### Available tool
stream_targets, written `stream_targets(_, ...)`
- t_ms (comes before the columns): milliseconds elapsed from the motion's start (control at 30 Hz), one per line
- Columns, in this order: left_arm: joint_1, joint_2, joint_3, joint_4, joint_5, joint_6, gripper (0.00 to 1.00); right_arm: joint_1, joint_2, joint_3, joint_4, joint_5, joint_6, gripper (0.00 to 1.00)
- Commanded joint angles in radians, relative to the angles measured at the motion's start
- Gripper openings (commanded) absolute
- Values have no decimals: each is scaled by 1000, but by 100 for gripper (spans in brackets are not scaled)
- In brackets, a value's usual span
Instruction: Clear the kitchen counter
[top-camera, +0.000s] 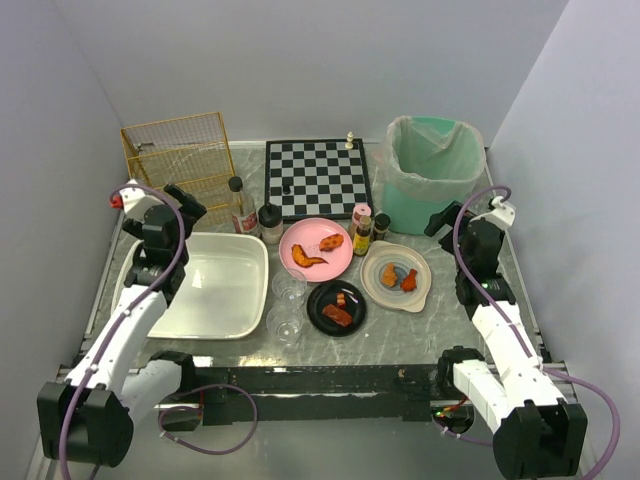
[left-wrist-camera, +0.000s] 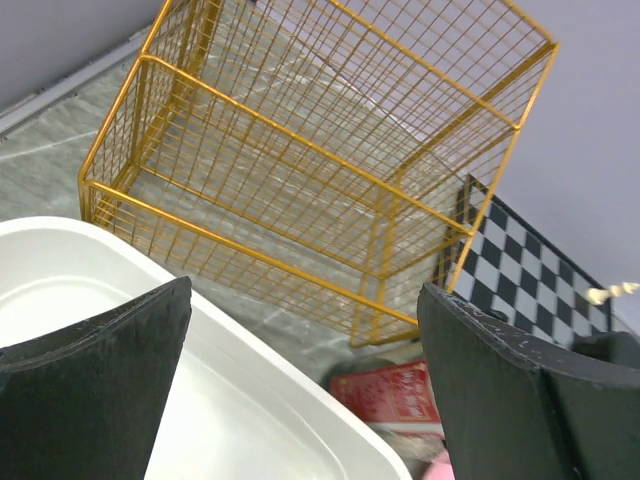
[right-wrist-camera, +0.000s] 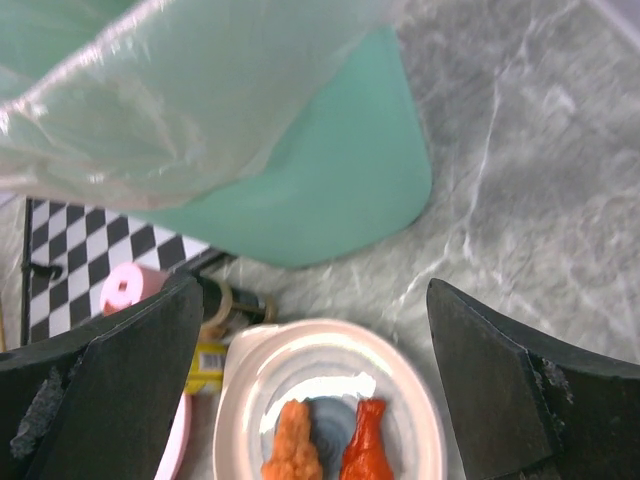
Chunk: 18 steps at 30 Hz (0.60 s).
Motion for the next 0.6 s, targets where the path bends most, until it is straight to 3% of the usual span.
stream_targets(0,0,-49,81,-176,47,-84,99,-1,-25,53,-70,-59,33,100)
stream_targets(200,0,-79,114,-246,61,-89,99,-1,-21,107,-142,-87,25,99)
stream_targets(367,2,-78,176,-309,90,-12,99,25,-41,156,-173,-220,-1,94)
stream_targets(567,0,-79,214,-338,104,-15,99,270,-7,268,-288,-47,-73,94)
